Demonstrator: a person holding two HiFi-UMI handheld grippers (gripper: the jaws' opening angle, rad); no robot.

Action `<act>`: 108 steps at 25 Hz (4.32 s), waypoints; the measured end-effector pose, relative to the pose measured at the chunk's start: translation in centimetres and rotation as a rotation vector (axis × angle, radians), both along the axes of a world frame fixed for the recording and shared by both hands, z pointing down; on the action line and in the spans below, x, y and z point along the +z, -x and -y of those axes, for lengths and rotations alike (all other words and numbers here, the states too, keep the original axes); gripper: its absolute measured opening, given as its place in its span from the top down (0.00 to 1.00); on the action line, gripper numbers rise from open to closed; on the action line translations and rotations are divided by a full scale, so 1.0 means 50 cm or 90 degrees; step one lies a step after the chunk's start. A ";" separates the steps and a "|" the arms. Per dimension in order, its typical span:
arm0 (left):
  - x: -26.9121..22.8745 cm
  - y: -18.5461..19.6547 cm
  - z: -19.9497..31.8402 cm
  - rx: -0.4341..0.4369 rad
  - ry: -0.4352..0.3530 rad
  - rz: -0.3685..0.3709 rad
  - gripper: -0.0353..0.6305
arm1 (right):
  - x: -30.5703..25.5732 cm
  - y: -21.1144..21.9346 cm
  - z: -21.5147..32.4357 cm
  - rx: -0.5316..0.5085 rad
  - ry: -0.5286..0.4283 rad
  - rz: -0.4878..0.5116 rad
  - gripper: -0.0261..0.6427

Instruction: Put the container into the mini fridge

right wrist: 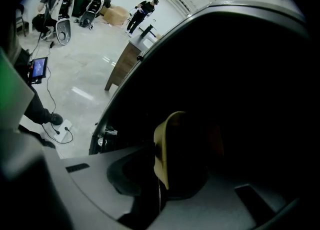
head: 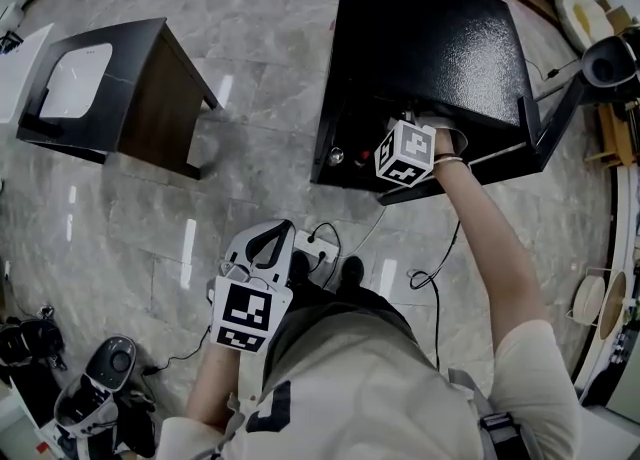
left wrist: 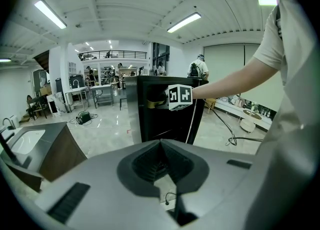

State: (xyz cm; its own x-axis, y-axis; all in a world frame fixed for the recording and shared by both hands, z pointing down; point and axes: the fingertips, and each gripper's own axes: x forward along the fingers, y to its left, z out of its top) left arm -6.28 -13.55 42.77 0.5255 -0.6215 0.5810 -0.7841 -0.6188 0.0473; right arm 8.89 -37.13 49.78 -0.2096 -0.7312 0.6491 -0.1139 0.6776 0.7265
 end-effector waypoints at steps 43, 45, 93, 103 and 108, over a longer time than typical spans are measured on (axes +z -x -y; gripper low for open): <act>-0.005 -0.001 -0.016 -0.023 0.019 -0.020 0.86 | -0.021 -0.037 0.046 0.016 -0.088 0.040 0.80; -0.005 0.000 -0.016 -0.024 0.019 -0.019 0.86 | -0.021 -0.035 0.049 0.016 -0.089 0.041 0.80; -0.044 0.058 0.005 0.065 -0.030 -0.075 0.86 | -0.217 0.187 -0.307 0.122 0.118 0.469 0.80; -0.078 0.020 0.024 0.151 -0.063 -0.122 0.86 | -0.261 0.225 -0.440 0.174 0.201 0.554 0.80; -0.087 0.013 0.004 0.165 -0.069 -0.125 0.86 | -0.298 0.256 -0.494 0.147 0.220 0.597 0.80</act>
State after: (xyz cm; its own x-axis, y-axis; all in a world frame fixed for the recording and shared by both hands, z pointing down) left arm -6.93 -13.74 38.41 0.7691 -0.5052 0.3913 -0.5826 -0.8060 0.1044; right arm -3.93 -12.41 34.88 -0.6191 -0.6222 0.4791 -0.6895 0.7227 0.0477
